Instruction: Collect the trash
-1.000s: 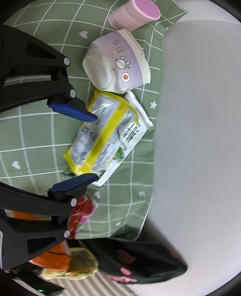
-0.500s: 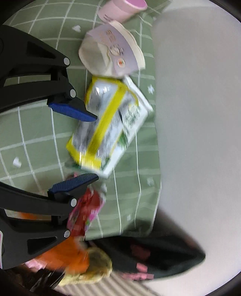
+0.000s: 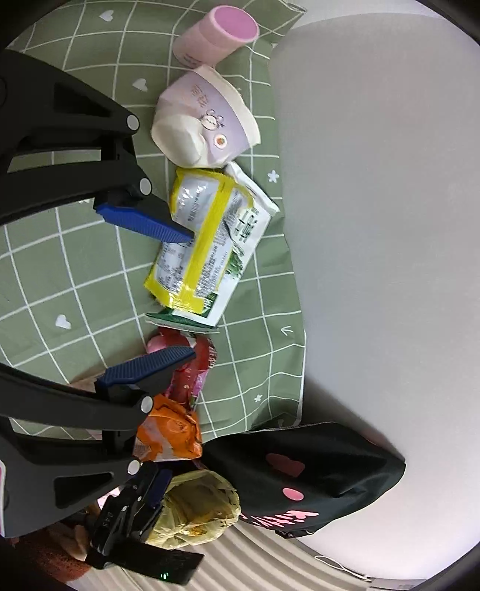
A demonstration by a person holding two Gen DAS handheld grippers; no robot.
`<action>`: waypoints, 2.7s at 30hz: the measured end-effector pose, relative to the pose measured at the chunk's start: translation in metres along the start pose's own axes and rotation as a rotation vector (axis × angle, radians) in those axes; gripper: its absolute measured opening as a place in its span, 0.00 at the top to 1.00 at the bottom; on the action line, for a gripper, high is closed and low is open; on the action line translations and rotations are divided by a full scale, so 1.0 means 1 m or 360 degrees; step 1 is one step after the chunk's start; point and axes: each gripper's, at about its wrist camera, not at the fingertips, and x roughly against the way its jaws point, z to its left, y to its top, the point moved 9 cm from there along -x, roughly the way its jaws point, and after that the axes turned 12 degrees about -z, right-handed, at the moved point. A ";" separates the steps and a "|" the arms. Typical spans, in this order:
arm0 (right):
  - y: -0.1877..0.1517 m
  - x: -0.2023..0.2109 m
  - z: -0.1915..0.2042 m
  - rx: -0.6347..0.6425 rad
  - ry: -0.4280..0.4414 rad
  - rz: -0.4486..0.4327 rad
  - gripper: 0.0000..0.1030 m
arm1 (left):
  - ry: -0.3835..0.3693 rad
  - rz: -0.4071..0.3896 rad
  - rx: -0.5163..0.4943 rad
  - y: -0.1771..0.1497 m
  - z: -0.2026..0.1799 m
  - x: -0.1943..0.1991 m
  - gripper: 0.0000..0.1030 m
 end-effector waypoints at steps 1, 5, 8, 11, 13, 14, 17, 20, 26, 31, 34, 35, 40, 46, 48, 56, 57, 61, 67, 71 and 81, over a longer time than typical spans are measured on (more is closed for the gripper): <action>-0.007 -0.004 -0.006 -0.0073 0.0019 0.0025 0.49 | -0.0002 0.0012 0.0002 -0.003 0.001 0.001 0.46; -0.021 -0.027 -0.013 -0.0200 0.0074 0.0079 0.53 | -0.0003 0.0072 -0.0023 -0.013 0.001 -0.002 0.46; -0.023 -0.025 -0.008 -0.0214 0.0077 0.0084 0.84 | -0.0053 0.0099 -0.0073 -0.016 -0.006 -0.004 0.47; -0.018 -0.005 -0.008 -0.0146 0.0011 0.0042 0.90 | -0.0135 0.0117 -0.0115 -0.017 -0.020 -0.008 0.46; -0.016 0.010 -0.013 -0.0137 -0.0038 0.0022 0.91 | -0.0193 0.0126 -0.0144 -0.018 -0.032 -0.014 0.47; -0.015 0.019 -0.017 -0.0135 -0.0077 0.0009 0.91 | -0.0213 0.0129 -0.0163 -0.018 -0.038 -0.017 0.46; -0.015 0.042 -0.031 -0.0165 -0.0158 -0.0012 0.91 | -0.0273 0.0160 -0.0260 -0.018 -0.061 -0.035 0.47; -0.020 0.056 -0.040 -0.0177 -0.0223 -0.0017 0.91 | -0.0268 0.0210 -0.0322 -0.018 -0.075 -0.059 0.47; -0.032 0.066 -0.050 -0.0177 -0.0297 -0.0002 0.91 | -0.0202 0.0288 -0.0423 -0.021 -0.090 -0.096 0.47; -0.039 0.061 -0.057 -0.0202 -0.0318 0.0020 0.91 | -0.0117 0.0409 -0.0420 -0.033 -0.081 -0.113 0.60; -0.038 0.061 -0.057 -0.0190 -0.0331 0.0023 0.91 | -0.0146 0.0395 -0.0381 -0.032 -0.078 -0.109 0.67; -0.036 0.061 -0.056 -0.0182 -0.0339 0.0021 0.91 | -0.0154 0.0388 -0.0365 -0.031 -0.077 -0.108 0.80; -0.030 0.060 -0.055 -0.0164 -0.0357 0.0012 0.91 | -0.0173 0.0320 -0.0291 -0.016 -0.071 -0.096 0.96; -0.031 0.057 -0.056 -0.0148 -0.0363 0.0044 0.91 | -0.0230 0.0293 -0.0239 -0.010 -0.064 -0.088 0.97; -0.032 0.055 -0.056 -0.0154 -0.0364 0.0053 0.91 | -0.0277 0.0293 -0.0238 -0.009 -0.067 -0.086 0.97; -0.030 0.054 -0.054 -0.0159 -0.0380 0.0046 0.91 | -0.0370 0.0234 -0.0326 -0.012 -0.065 -0.076 0.59; -0.031 0.054 -0.055 -0.0162 -0.0383 0.0049 0.91 | -0.0370 0.0258 -0.0326 -0.017 -0.065 -0.077 0.59; -0.035 0.055 -0.056 -0.0176 -0.0385 0.0064 0.91 | -0.0436 0.0332 -0.0324 -0.035 -0.075 -0.078 0.59; -0.035 0.060 -0.058 -0.0190 -0.0390 0.0052 0.91 | -0.0429 0.0262 -0.0363 -0.028 -0.081 -0.073 0.58; -0.036 0.060 -0.055 -0.0183 -0.0379 0.0054 0.91 | -0.0280 0.0277 -0.0410 -0.023 -0.076 -0.093 0.56; -0.025 0.070 -0.050 -0.0146 -0.0375 0.0004 0.91 | -0.0171 0.0370 -0.0371 -0.020 -0.074 -0.099 0.97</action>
